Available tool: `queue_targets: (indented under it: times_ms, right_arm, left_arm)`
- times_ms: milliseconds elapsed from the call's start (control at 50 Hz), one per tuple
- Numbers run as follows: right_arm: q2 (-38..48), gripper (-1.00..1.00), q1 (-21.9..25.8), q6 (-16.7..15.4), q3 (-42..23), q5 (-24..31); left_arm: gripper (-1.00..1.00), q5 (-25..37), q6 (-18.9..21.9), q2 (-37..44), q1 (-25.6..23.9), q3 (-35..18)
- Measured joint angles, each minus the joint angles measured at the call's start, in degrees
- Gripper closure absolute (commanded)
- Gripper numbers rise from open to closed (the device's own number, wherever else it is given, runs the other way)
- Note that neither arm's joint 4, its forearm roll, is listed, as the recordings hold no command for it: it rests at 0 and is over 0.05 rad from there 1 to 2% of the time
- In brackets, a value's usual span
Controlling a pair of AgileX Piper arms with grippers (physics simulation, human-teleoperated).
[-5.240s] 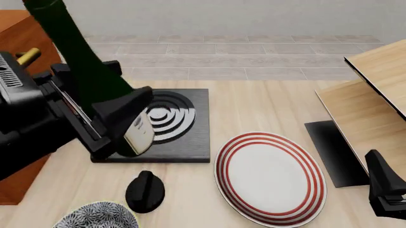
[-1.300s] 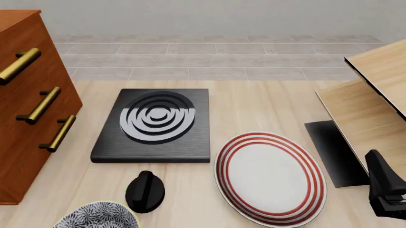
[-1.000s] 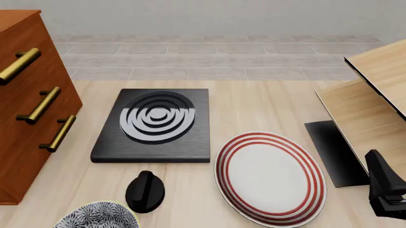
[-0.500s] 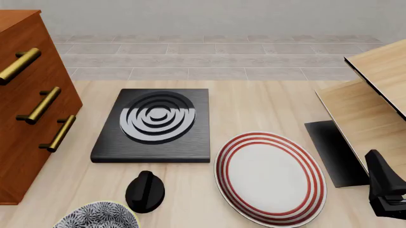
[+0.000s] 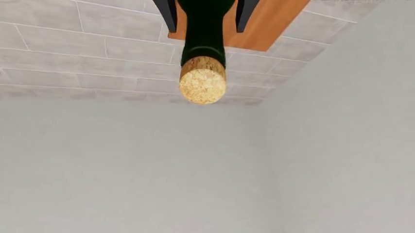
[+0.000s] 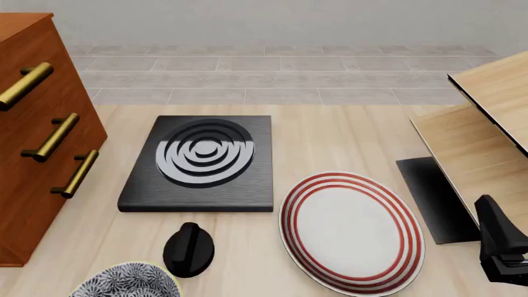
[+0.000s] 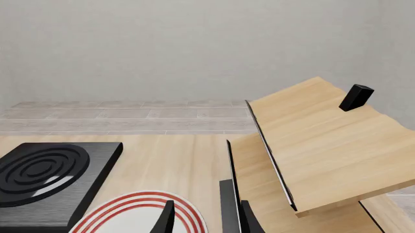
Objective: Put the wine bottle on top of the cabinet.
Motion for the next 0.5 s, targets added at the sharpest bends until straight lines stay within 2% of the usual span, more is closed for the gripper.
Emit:
queue_targets:
  times_ms: [500]
  right_arm:
    - [0.00,-1.00,0.00,0.00,0.00,0.00]
  left_arm:
    - [1.00,-4.96,-0.10,5.20,4.84,1.84]
